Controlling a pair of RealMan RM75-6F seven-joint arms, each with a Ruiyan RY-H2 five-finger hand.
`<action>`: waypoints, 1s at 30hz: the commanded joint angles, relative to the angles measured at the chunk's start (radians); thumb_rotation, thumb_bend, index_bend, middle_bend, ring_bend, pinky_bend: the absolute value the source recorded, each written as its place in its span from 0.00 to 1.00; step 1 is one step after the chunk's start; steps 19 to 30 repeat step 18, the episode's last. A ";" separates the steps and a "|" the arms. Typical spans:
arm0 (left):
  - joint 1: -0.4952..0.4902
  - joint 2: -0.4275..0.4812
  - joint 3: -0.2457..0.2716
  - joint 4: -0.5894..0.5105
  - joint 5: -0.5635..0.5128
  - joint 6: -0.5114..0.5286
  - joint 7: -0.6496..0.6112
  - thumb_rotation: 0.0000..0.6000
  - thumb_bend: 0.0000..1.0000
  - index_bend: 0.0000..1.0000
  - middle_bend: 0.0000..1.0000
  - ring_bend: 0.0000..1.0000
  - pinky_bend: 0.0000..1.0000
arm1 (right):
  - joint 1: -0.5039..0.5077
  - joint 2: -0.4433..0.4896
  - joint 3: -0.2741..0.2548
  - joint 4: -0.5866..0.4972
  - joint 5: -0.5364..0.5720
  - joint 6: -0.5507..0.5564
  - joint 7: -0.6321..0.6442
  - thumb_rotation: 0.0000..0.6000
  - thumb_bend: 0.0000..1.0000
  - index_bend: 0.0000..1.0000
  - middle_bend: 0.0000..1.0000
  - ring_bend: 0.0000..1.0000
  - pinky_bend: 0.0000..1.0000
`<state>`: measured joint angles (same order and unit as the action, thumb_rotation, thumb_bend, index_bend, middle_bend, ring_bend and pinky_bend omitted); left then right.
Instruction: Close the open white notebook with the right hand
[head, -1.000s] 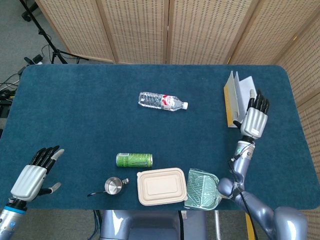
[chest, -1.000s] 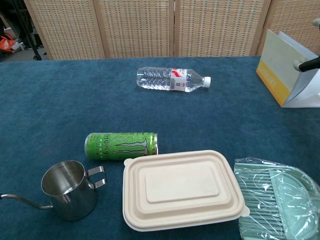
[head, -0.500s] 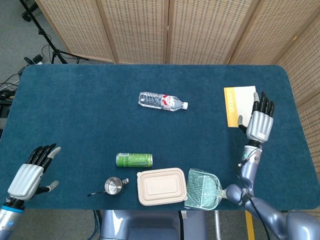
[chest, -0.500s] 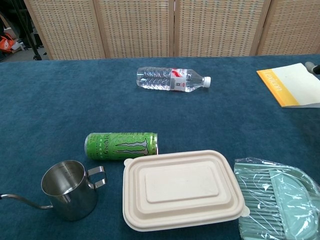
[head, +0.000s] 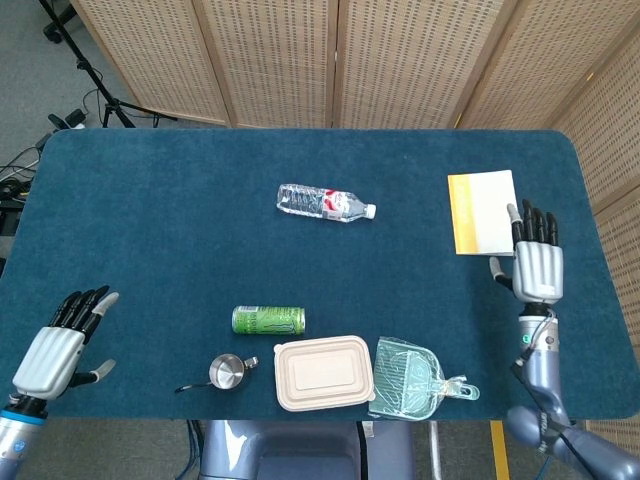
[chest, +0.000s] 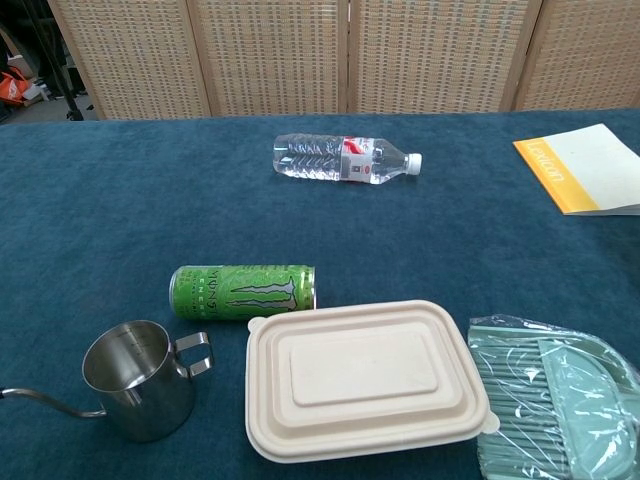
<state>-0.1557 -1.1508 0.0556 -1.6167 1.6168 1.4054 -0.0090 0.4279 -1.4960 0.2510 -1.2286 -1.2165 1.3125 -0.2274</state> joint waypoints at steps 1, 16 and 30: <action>0.000 0.000 -0.005 0.003 -0.006 0.001 0.002 1.00 0.19 0.00 0.00 0.00 0.00 | -0.081 0.146 -0.144 -0.129 -0.134 -0.014 0.007 1.00 0.34 0.00 0.00 0.00 0.00; 0.006 -0.014 -0.011 0.018 -0.011 0.012 0.026 1.00 0.19 0.00 0.00 0.00 0.00 | -0.269 0.276 -0.306 -0.252 -0.309 0.177 0.082 1.00 0.34 0.00 0.00 0.00 0.00; 0.006 -0.015 -0.011 0.020 -0.012 0.011 0.027 1.00 0.19 0.00 0.00 0.00 0.00 | -0.273 0.281 -0.306 -0.254 -0.311 0.176 0.079 1.00 0.34 0.00 0.00 0.00 0.00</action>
